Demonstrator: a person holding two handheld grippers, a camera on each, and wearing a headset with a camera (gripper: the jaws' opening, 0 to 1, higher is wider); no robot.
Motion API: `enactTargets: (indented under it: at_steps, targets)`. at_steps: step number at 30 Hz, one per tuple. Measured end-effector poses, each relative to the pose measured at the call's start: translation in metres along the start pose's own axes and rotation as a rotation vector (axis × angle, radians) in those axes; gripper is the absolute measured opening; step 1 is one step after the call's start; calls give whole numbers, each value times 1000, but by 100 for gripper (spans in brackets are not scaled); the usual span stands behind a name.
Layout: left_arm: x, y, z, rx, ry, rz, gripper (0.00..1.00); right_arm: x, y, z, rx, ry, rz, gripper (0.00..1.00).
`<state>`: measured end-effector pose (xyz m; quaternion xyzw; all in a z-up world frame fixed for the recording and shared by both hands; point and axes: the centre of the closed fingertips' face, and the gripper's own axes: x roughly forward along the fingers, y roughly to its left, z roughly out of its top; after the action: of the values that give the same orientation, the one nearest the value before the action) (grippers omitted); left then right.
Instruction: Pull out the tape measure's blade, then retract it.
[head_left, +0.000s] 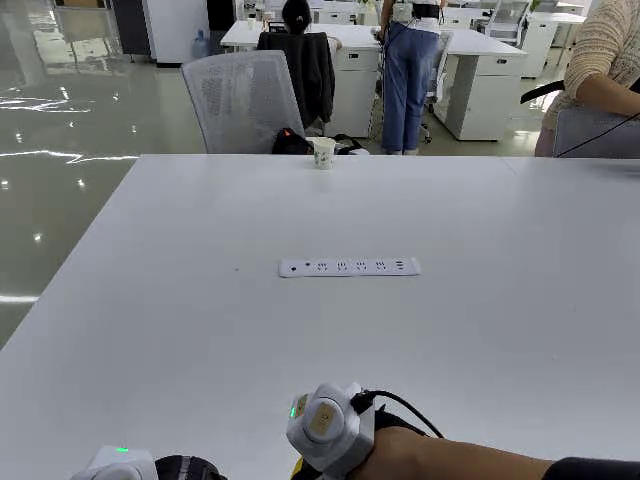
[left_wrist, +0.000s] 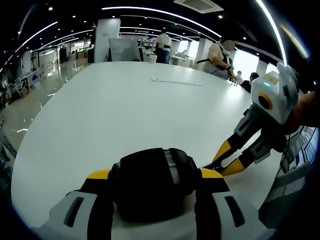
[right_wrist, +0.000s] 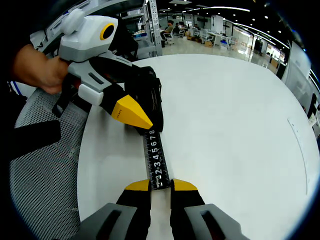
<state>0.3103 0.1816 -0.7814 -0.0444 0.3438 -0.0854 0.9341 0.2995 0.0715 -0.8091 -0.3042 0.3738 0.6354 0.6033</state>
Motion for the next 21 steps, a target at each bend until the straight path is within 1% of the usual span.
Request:
enactTargets:
  at_steps: [17, 21]
  targets:
    - [1, 0, 0, 0, 1, -2, 61, 2, 1, 4, 13, -17, 1, 11]
    - [1, 0, 0, 1, 2, -3, 61, 2, 1, 5, 3, -25, 3, 11]
